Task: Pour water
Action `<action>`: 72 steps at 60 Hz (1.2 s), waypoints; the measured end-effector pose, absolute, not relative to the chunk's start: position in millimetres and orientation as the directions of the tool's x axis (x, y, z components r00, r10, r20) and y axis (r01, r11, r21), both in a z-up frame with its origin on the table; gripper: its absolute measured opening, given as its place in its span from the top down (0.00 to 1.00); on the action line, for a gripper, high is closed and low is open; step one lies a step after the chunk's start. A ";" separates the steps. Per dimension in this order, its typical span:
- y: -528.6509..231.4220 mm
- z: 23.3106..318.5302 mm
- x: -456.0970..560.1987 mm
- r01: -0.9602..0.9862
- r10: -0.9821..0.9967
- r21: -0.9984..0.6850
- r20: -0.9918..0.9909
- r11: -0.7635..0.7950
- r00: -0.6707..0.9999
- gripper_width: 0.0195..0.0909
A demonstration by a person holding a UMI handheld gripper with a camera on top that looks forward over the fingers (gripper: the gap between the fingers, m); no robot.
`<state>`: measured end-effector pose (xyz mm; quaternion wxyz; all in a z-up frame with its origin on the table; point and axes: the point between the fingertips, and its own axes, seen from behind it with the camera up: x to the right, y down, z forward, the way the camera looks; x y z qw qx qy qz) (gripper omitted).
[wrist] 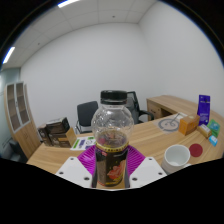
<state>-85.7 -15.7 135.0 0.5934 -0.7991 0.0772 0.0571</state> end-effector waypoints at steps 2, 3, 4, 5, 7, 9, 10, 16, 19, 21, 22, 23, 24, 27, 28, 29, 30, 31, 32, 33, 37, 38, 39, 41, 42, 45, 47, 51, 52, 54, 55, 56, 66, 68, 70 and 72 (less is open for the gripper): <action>-20.4 149.2 -89.7 -0.294 -0.035 -0.915 -0.296 -0.277 0.955 0.76; -22.5 156.6 -90.6 -0.350 -0.028 -0.896 -0.356 -0.272 0.934 0.76; -24.8 163.7 -90.3 -0.410 -0.025 -0.872 -0.419 -0.268 0.908 0.76; -26.6 170.7 -90.2 -0.469 -0.023 -0.842 -0.481 -0.265 0.876 0.76; -27.5 186.4 -92.6 -0.578 -0.011 -0.771 -0.597 -0.268 0.802 0.76; -31.1 199.6 -99.8 -0.676 -0.007 -0.687 -0.699 -0.266 0.715 0.76; -28.1 198.1 -92.7 -0.723 0.000 -0.638 -0.750 -0.266 0.662 0.76; -27.7 217.5 -73.0 -0.922 -0.003 -0.270 -0.960 -0.278 0.282 0.77; -27.1 218.3 -66.5 -0.959 -0.021 -0.102 -0.994 -0.266 0.111 0.77; -27.5 216.0 -54.1 -0.968 -0.032 0.006 -0.999 -0.251 0.002 0.76; -26.6 213.8 -48.9 -0.968 -0.037 0.053 -0.998 -0.244 -0.045 0.76; -25.9 211.5 -45.3 -0.966 -0.041 0.095 -0.995 -0.242 -0.088 0.77; -25.6 209.2 -42.5 -0.961 -0.045 0.133 -0.991 -0.243 -0.126 0.76; -25.9 199.9 -36.5 -0.942 -0.071 0.237 -0.971 -0.238 -0.227 0.76; -24.8 196.1 -36.5 -0.933 -0.078 0.264 -0.964 -0.243 -0.252 0.77; -22.8 192.2 -36.3 -0.926 -0.087 0.287 -0.958 -0.247 -0.274 0.76; -22.2 189.1 -35.8 -0.917 -0.092 0.310 -0.951 -0.250 -0.296 0.76; -22.1 186.4 -36.0 -0.909 -0.098 0.332 -0.943 -0.251 -0.317 0.76; -21.9 183.6 -36.4 -0.901 -0.105 0.352 -0.936 -0.254 -0.336 0.76; -22.0 181.0 -36.7 -0.892 -0.113 0.371 -0.928 -0.256 -0.354 0.77; -28.0 176.0 -35.4 -0.860 -0.138 0.437 -0.899 -0.263 -0.415 0.76; -27.1 174.0 -36.0 -0.855 -0.142 0.448 -0.894 -0.262 -0.425 0.76; -23.5 170.2 -35.7 -0.851 -0.145 0.456 -0.890 -0.260 -0.432 0.77; -23.0 168.9 -35.1 -0.843 -0.151 0.470 -0.883 -0.262 -0.445 0.76; -23.0 168.5 -34.9 -0.841 -0.153 0.472 -0.882 -0.264 -0.446 0.77; -23.5 168.1 -34.3 -0.842 -0.160 0.467 -0.884 -0.270 -0.439 0.76; -23.5 169.0 -35.1 -0.845 -0.164 0.455 -0.890 -0.282 -0.424 0.76; -26.1 174.5 -34.1 -0.866 -0.169 0.391 -0.920 -0.313 -0.354 0.77; -25.9 175.2 -33.2 -0.876 -0.168 0.359 -0.932 -0.322 -0.321 0.77; -26.3 179.0 -29.8 -0.896 -0.158 0.285 -0.957 -0.340 -0.244 0.76; -26.8 181.4 -27.5 -0.905 -0.151 0.244 -0.968 -0.348 -0.203 0.77; -27.3 184.6 -24.5 -0.913 -0.142 0.200 -0.977 -0.356 -0.159 0.77; -25.7 237.0 39.5 -0.881 0.002 -0.335 -0.935 -0.333 0.355 0.76; -26.4 251.0 65.2 -0.849 0.029 -0.431 -0.896 -0.305 0.444 0.76; -22.0 254.3 78.5 -0.791 0.037 -0.546 -0.828 -0.277 0.559 0.76; -21.9 260.8 96.1 -0.720 0.046 -0.648 -0.751 -0.248 0.659 0.76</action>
